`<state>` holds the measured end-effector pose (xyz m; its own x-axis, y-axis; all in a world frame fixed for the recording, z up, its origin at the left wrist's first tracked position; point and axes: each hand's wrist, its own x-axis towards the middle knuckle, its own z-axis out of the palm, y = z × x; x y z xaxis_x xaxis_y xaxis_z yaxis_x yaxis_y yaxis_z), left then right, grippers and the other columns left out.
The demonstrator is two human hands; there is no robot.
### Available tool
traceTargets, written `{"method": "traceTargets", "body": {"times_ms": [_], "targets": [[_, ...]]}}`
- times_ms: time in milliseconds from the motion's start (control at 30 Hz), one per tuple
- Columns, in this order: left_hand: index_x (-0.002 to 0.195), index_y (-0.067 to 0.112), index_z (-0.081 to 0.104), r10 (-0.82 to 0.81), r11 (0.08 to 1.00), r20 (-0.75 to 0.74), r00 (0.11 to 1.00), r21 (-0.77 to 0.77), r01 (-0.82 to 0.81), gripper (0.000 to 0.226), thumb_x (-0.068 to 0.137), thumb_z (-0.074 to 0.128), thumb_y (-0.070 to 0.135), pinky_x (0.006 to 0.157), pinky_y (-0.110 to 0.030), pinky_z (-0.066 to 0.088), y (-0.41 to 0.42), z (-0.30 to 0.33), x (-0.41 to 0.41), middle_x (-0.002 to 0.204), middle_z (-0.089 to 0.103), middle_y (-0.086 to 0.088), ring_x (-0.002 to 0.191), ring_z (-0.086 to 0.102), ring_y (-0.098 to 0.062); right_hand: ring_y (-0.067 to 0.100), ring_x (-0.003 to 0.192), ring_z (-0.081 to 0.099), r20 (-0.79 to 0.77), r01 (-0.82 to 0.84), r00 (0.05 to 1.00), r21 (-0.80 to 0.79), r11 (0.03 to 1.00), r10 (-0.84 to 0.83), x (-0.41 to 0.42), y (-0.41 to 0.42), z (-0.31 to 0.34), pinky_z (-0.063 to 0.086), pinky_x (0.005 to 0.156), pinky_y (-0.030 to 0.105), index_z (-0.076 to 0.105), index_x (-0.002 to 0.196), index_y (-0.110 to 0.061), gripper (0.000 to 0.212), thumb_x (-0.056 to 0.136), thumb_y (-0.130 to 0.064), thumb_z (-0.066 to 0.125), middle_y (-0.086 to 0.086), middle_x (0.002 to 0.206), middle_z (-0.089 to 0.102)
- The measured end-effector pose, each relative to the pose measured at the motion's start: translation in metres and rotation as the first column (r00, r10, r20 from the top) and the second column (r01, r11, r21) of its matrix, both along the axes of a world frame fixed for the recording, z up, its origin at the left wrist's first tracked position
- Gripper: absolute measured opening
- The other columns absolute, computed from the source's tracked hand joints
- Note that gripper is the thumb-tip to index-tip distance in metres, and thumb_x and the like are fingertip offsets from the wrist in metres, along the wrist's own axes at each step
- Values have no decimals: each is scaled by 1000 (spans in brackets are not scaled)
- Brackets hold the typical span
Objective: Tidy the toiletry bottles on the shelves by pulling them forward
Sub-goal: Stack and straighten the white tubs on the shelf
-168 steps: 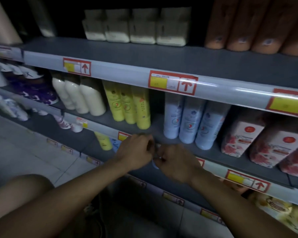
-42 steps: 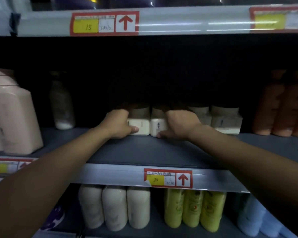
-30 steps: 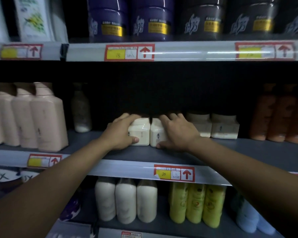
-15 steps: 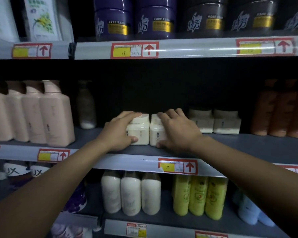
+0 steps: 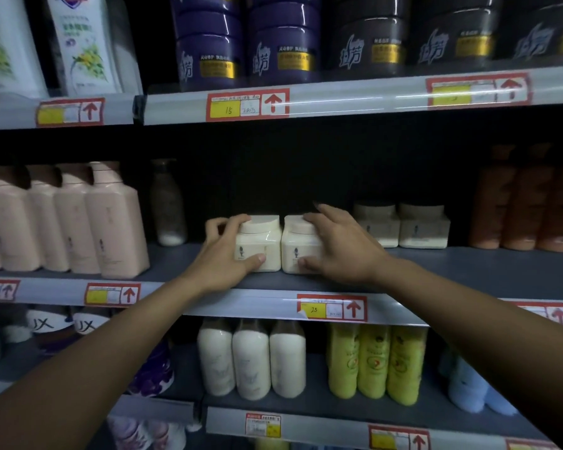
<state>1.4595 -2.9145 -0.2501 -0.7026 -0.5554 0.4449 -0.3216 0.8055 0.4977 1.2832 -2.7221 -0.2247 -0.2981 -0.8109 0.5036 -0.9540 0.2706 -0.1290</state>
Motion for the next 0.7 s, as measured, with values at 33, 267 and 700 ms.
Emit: {"method": "traceTargets", "body": {"times_ms": [33, 267, 700], "targets": [[153, 39, 31, 23, 999, -1, 1000, -43, -23, 79, 89, 78, 40, 123, -42, 32, 2, -2, 0, 151, 20, 1, 141, 39, -27, 24, 157, 14, -2, -1, 1000, 7, 1000, 1, -3, 6, -2, 24, 125, 42, 27, 163, -27, 92, 89, -58, 71, 0, 172, 17], [145, 17, 52, -10, 897, -114, 993, -441, -41, 64, 87, 74, 32, 116, -44, 40, 46, 0, -16, 146, 42, -2, 136, 36, -25, 27, 146, 35, 30, 78, 996, -5, 997, -78, -27, 54, -19, 36, 119, 41, 27, 162, -23, 81, 96, -55, 62, 4, 160, 34], [152, 24, 44, -293, 861, 94, 951, -407, 306, 62, 95, 65, 35, 113, -38, 40, 171, 19, -136, 146, 40, 6, 130, 44, -20, 39, 133, 52, 116, 376, 916, 85, 923, -384, -105, 134, -14, 43, 106, 41, 39, 152, -15, 78, 88, -40, 73, 14, 148, 44]]}}
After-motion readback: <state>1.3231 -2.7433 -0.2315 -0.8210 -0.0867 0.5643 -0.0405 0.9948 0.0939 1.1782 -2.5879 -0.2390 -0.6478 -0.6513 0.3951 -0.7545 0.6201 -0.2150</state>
